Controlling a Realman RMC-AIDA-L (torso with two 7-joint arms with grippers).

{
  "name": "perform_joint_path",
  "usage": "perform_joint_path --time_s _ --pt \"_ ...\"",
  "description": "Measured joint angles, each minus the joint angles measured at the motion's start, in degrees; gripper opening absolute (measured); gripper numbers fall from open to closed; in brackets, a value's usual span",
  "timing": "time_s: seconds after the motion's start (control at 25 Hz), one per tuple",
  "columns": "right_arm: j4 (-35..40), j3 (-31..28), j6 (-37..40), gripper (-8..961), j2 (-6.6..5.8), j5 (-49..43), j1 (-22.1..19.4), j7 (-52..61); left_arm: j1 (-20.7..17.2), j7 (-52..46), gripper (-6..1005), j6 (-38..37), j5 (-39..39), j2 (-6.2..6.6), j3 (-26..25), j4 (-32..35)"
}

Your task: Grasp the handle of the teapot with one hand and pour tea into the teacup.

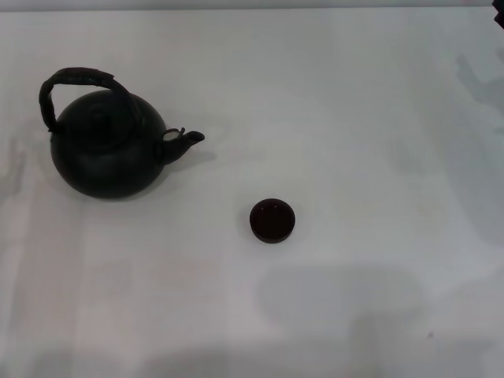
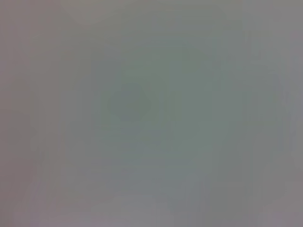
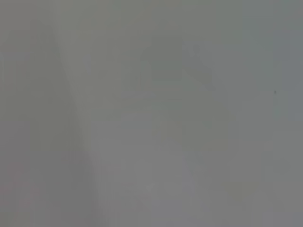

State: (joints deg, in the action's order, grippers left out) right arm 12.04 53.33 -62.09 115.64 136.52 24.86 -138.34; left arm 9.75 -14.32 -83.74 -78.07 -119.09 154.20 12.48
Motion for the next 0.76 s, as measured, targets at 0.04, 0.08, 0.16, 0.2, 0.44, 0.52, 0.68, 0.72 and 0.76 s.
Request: perform_joint_path --time_s 0.04,0.08,0.16,0.2,0.44,0.52,0.68,0.72,0.76 --pt "0.0 0.0 0.04 842 -0.01 0.0 -0.03 0.0 0.0 0.0 788 -0.12 0.01 0.0 0.03 0.0" --pt "0.0 -0.01 0.07 842 -0.01 0.01 -0.1 0.0 0.0 0.0 788 -0.28 0.01 0.0 0.05 0.0" --pt "0.0 -0.01 0.06 842 -0.01 0.0 -0.19 0.0 0.0 0.0 788 -0.28 0.01 0.0 0.05 0.0" --pt "0.0 -0.01 0.06 842 0.0 -0.04 -0.24 0.0 0.0 0.0 788 -0.4 0.02 -0.02 0.08 0.0" --pt "-0.09 0.0 0.32 842 0.02 -0.1 -0.32 0.0 0.0 0.0 788 -0.47 0.03 -0.08 0.14 0.0" --pt "-0.09 0.01 0.33 842 0.03 -0.11 -0.34 0.0 0.0 0.0 788 -0.47 0.03 -0.09 0.14 0.0" --pt "-0.09 0.02 0.36 842 0.03 -0.12 -0.34 0.0 0.0 0.0 788 -0.47 0.03 -0.09 0.14 0.0" --pt "-0.09 0.02 0.36 842 0.03 -0.12 -0.34 0.0 0.0 0.0 788 -0.47 0.03 -0.09 0.14 0.0" --pt "-0.09 0.02 0.37 842 0.02 -0.11 -0.33 0.0 0.01 0.0 788 -0.47 0.03 -0.09 0.14 0.0"
